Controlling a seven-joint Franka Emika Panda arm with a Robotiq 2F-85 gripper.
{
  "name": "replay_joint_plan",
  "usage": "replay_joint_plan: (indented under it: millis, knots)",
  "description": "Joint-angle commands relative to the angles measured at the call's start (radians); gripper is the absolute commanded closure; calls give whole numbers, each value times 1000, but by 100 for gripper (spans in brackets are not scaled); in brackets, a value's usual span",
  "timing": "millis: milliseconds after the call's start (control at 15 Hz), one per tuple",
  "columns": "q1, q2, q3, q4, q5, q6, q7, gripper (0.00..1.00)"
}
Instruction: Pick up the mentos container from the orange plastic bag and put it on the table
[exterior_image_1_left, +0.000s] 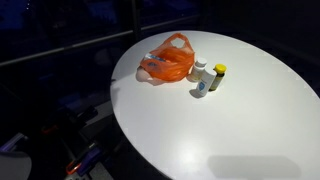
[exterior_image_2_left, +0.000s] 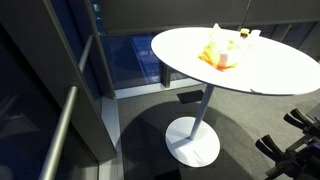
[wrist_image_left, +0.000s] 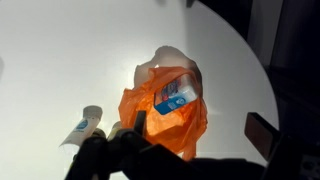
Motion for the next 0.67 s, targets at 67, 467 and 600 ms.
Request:
replay_joint_plan:
  millis: [67, 467, 600]
  knots:
    - [4, 0, -6, 6, 5, -3, 0, 0]
    - [0, 10, -10, 15, 8, -6, 6, 0]
    - [-7, 23, -20, 16, 9, 0, 4, 0]
